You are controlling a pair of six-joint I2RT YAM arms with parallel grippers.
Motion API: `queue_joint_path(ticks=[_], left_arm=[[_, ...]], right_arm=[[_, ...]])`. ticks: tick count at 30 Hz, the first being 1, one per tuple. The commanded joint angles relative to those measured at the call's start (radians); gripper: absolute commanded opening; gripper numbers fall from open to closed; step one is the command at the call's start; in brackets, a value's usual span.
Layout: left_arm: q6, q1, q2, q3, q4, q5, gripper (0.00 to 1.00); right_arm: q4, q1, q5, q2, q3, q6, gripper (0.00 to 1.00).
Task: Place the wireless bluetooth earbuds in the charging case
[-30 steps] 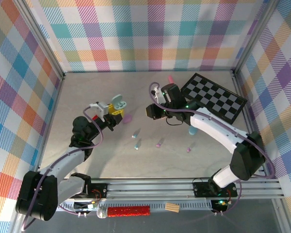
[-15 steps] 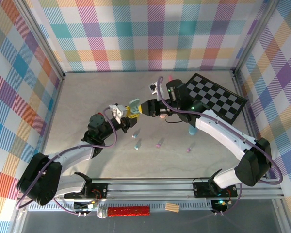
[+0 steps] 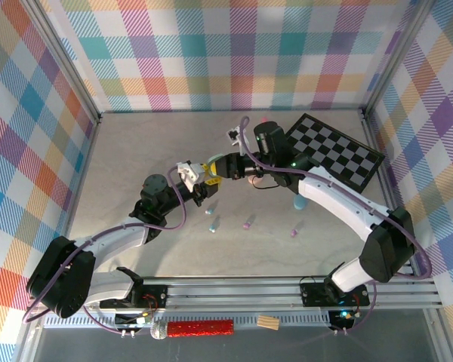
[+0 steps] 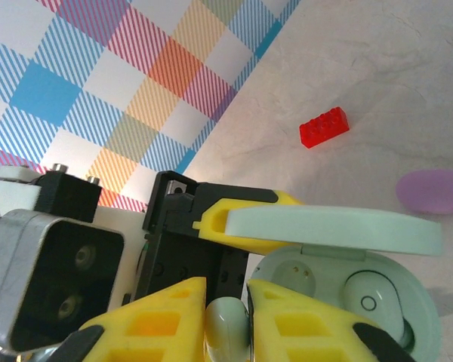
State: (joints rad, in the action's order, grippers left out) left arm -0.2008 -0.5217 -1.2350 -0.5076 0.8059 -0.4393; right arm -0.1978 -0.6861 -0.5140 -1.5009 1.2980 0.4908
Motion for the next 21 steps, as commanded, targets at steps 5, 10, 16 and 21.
queue_joint_path(ticks=[5,10,16,21], left_arm=[[-0.034,-0.018,0.016,-0.025,-0.003,-0.013,0.37],[-0.038,-0.018,0.016,-0.023,-0.003,-0.016,0.37],[-0.034,-0.018,0.018,-0.025,-0.001,-0.017,0.37],[-0.015,-0.018,0.028,-0.025,0.013,-0.012,0.37]], right_arm=[[0.036,0.007,-0.007,-0.022,0.031,0.003,0.19],[0.045,0.007,0.011,-0.027,0.025,0.006,0.18],[0.043,0.007,0.035,-0.038,0.025,0.004,0.19],[0.03,0.007,0.054,-0.044,0.017,-0.002,0.2]])
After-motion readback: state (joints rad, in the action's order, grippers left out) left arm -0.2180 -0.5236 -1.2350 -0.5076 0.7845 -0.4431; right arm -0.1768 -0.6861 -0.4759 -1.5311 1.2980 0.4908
